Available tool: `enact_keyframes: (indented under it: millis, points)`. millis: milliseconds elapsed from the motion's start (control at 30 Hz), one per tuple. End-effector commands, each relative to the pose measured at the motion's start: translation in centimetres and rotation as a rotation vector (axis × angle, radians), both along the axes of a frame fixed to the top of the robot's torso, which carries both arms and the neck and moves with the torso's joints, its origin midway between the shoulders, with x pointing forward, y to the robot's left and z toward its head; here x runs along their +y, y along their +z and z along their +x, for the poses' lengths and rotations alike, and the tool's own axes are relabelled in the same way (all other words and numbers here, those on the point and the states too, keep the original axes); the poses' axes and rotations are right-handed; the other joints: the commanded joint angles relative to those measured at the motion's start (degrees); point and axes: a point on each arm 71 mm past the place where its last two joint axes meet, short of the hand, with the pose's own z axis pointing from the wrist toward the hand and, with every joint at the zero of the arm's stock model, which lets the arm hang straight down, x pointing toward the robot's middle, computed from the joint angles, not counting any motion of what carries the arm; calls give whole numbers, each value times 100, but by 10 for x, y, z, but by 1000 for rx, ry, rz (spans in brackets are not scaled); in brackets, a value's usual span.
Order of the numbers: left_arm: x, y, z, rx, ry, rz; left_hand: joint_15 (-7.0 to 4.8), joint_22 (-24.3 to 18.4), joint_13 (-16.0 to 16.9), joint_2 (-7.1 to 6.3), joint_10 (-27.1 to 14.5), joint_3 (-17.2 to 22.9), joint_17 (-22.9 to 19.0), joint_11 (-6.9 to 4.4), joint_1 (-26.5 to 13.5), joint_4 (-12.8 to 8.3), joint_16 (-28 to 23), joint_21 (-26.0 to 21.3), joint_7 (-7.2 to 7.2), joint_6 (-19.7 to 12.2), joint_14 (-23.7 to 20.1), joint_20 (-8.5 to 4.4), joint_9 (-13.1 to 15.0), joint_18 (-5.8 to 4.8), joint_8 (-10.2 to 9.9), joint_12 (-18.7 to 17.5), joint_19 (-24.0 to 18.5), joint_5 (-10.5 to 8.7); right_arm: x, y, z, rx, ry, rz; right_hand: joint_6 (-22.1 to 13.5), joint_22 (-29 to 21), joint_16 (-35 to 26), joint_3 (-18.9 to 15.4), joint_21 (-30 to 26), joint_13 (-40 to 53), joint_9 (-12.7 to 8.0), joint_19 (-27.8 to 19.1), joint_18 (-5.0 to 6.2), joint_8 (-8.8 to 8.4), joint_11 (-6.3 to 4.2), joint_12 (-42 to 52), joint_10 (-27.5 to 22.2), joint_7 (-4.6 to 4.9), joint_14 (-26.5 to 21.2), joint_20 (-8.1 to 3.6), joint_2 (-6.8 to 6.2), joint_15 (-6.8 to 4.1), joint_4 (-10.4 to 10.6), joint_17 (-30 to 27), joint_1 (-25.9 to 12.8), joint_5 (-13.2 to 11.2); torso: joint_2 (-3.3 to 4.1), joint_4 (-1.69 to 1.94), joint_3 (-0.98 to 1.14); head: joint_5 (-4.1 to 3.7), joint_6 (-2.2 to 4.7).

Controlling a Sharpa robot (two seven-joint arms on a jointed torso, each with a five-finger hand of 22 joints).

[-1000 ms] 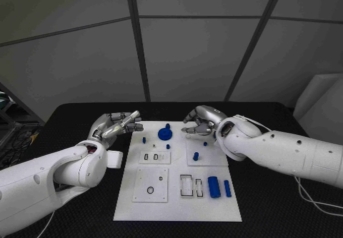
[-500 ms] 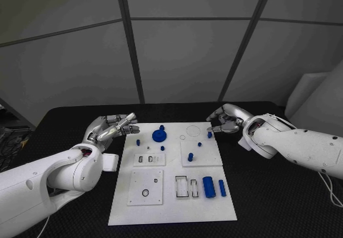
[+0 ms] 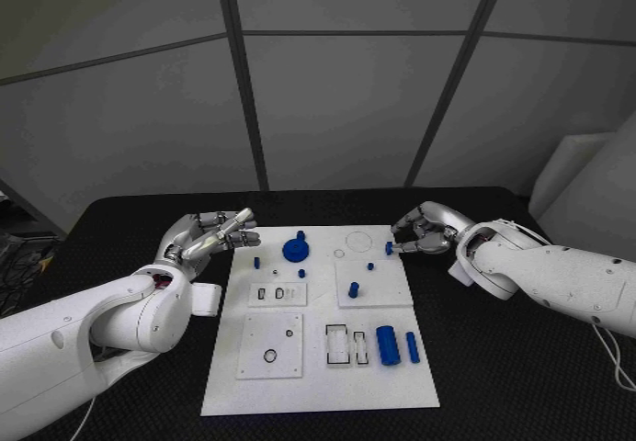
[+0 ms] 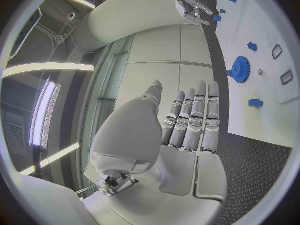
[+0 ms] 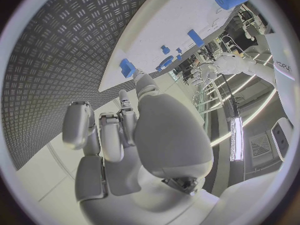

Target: Assemble the parts on the task board

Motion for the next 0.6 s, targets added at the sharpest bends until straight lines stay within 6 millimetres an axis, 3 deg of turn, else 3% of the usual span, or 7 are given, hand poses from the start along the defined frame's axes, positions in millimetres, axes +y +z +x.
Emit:
enact_keyframes:
  millis: [33, 233, 600]
  points:
    - [-1, 1, 0, -2, -14, -3, -16, -7, 6, 29, 18, -26, 5, -17, -7, -7, -36, -20, 4, 49, -37, -2, 7, -67, 0, 9, -46, -18, 2, -3, -1, 15, 26, 8, -33, -2, -29, 7, -19, 354, -5, -23, -16, -30, 21, -33, -31, -4, 480, -1, 33, -35, -28, 953, 41, 2, -3, 7, -5, 6, -9]
    - [-1, 0, 0, -2, -12, -2, -16, -7, 6, 29, 18, -26, 5, -17, -7, -7, -36, -20, 4, 49, -37, -2, 7, -67, 0, 9, -46, -18, 2, -10, -3, 31, 29, 9, -9, 6, -27, -6, -16, 360, 2, -16, -19, -15, 30, -27, -26, 7, 482, 3, 50, -27, -16, 958, 26, 14, 3, -14, -4, 19, -8]
    - [-1, 0, 1, -2, -11, -2, -16, -7, 6, 30, 19, -26, 6, -17, -5, -11, -38, -20, 3, 50, -37, -2, 6, -66, -1, 9, -47, -17, 4, -14, -2, 31, 21, 19, 40, 35, -16, -3, -2, 384, 11, 5, -25, 9, 38, -6, -5, 15, 490, 12, 128, -18, 4, 991, 24, 63, -2, 4, -7, 0, -20]
